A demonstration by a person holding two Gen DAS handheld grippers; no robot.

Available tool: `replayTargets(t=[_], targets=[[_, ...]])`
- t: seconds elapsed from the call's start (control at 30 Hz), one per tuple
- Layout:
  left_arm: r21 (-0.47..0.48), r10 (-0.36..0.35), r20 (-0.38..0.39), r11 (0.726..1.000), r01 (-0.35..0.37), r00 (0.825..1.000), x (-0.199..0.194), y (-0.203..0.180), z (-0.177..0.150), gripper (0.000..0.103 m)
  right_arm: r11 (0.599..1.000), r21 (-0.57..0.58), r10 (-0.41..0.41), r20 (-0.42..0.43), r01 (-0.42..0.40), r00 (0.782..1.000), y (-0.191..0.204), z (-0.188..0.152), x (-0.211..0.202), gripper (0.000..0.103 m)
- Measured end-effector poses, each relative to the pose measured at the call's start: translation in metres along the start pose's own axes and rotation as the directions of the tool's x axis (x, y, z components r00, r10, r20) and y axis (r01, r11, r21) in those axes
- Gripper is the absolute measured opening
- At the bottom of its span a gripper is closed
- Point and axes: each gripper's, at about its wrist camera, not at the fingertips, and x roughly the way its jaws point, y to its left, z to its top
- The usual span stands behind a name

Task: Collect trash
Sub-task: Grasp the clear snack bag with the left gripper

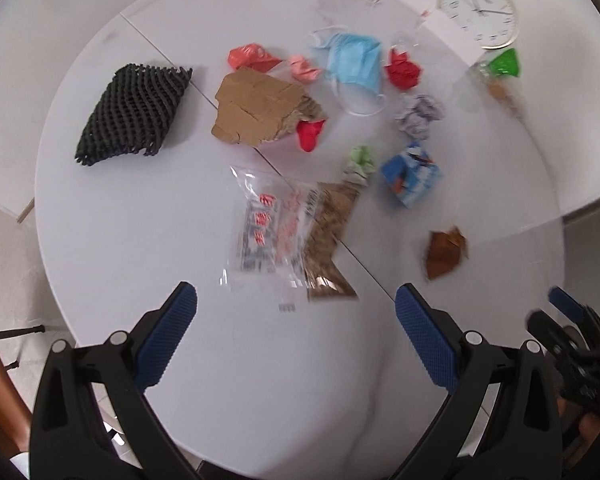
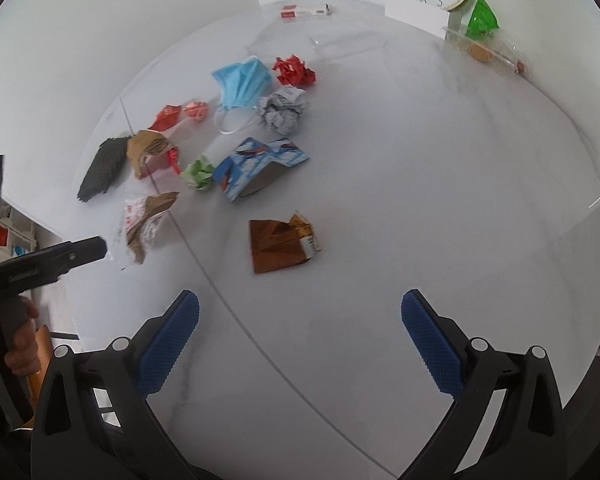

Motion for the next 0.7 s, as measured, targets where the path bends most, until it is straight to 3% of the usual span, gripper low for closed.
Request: replayTargets(t=[0.3,0.47,0.5,0.57,0.7], targets=[[-0.007,0.078,-0.085,0.997,-0.079,0.993,0.053,0.005,0.032,0.095,1.000,0.019,0.021,-0.047,-0.020,0.999,-0.016,0.016,0.028,0.100],[0.016,0.099,-0.090,0.995,-0.098,0.991,0.063,0.004,0.035,0.094,0.999,0.025,0.035,-0.082,-0.033,0.996,-0.018,0.023,0.045,0.100],[0.028,0.106,-0.088,0.994,-0.104,0.990,0.064,0.002,0.036,0.092,0.999,0.028,0.039,-0.086,-0.036,0.996,-0.018,0.024,0.048,0.100],[0.044,0.109,-0.093,0.993,-0.105,0.990,0.067,-0.001,0.038,0.078,0.999,0.034,0.043,-0.100,-0.040,0.994,-0.017,0.027,0.055,0.100],[0.058,0.097,-0.076,0.994,-0.092,0.992,0.067,-0.005,0.041,0.069,0.999,0.028,0.039,-0.120,-0.036,0.992,-0.011,0.029,0.067,0.100]])
